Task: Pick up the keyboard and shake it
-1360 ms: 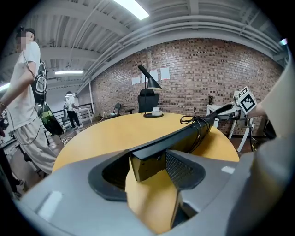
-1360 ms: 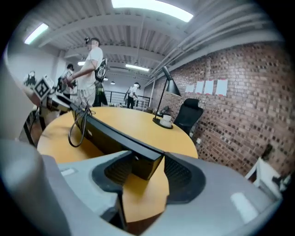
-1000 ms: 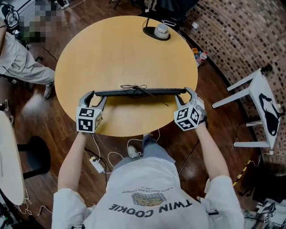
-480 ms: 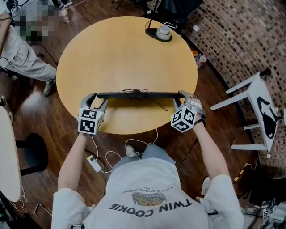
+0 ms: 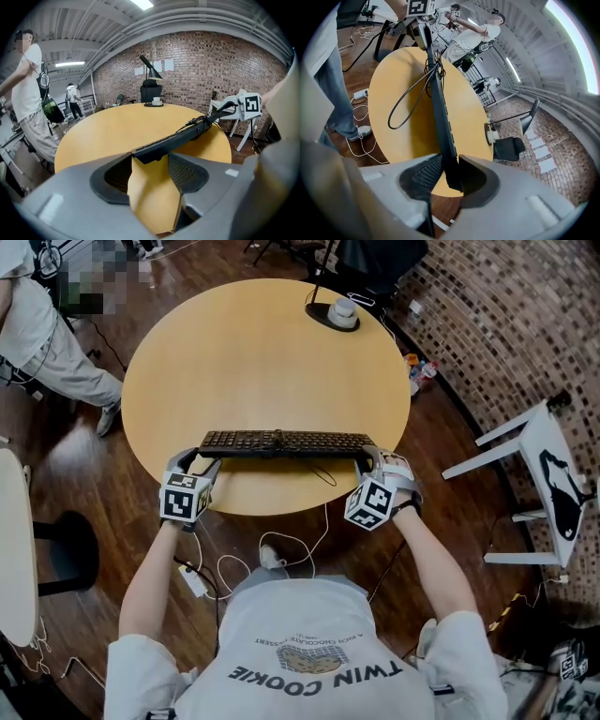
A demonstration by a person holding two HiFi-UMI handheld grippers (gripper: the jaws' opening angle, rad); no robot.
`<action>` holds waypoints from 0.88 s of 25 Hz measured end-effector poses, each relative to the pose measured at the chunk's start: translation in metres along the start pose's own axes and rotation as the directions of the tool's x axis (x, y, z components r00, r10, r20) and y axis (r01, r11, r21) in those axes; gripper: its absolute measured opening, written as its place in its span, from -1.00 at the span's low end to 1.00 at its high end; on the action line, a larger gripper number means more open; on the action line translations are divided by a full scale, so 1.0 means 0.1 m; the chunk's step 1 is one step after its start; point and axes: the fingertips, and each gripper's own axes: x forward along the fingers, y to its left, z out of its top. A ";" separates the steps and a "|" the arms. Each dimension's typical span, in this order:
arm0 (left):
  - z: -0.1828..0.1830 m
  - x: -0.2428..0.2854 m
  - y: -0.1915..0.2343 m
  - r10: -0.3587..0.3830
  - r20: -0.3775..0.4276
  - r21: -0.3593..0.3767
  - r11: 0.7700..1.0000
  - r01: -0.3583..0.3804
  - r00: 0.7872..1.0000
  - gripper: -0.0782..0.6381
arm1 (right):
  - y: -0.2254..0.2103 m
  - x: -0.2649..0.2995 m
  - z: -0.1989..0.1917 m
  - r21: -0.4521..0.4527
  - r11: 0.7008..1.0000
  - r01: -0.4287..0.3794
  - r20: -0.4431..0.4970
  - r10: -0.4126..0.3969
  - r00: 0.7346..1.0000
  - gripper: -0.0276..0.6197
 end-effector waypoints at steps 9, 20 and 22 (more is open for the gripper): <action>-0.28 -0.15 -0.19 0.078 -0.046 -0.242 0.966 -0.086 0.996 -0.13 | 0.31 0.10 -0.13 -0.096 0.995 -0.006 -0.025 0.004 1.000 -0.59; -0.27 -0.45 -0.79 0.076 0.015 -0.266 0.962 -0.069 0.997 -0.22 | 0.51 0.17 -0.21 -0.149 0.988 -0.040 -0.036 0.035 0.999 -0.59; -0.26 -0.51 -0.92 0.071 0.020 -0.268 0.961 -0.063 0.997 -0.22 | 0.55 0.17 -0.20 -0.145 0.988 -0.058 -0.024 0.055 0.998 -0.59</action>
